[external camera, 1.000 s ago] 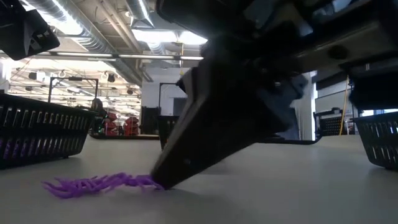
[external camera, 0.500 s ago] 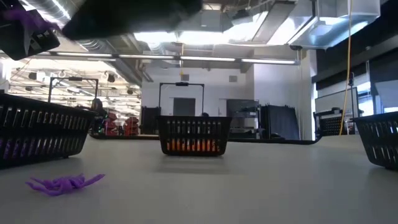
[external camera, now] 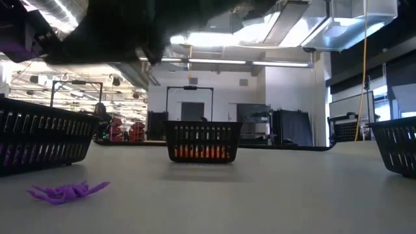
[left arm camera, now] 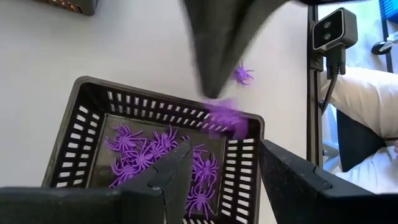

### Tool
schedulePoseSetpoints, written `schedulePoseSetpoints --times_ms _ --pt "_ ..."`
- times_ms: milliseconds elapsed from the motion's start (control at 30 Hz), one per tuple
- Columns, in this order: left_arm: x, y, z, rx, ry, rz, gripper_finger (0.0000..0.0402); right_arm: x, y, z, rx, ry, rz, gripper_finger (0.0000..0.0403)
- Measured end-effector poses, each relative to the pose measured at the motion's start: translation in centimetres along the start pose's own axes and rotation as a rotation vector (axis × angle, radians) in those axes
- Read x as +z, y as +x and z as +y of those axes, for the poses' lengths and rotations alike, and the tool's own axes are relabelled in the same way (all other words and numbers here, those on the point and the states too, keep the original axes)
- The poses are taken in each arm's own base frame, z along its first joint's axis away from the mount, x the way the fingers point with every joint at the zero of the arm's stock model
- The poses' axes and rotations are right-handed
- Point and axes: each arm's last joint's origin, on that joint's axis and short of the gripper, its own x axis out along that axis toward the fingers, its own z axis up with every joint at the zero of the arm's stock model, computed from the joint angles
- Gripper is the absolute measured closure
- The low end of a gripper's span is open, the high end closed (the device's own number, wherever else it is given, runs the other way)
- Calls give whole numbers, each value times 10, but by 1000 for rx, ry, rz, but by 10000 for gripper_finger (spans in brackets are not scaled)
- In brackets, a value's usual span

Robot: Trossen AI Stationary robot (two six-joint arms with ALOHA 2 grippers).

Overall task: Sort Halloween decoration
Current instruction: Put the violet spider toy into the bottom left black bin

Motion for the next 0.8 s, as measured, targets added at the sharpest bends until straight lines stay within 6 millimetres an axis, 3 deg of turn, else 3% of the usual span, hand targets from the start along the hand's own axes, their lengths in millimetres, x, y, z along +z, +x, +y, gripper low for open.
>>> schedulePoseSetpoints --times_ms 300,600,800 --pt "0 0 0 1 0 1 227 -10 10 -14 -3 41 26 387" --pt "0 0 0 0 0 0 227 -13 8 -12 65 36 65 262" --pt "0 0 0 0 0 0 227 2 -16 15 157 -16 102 237"
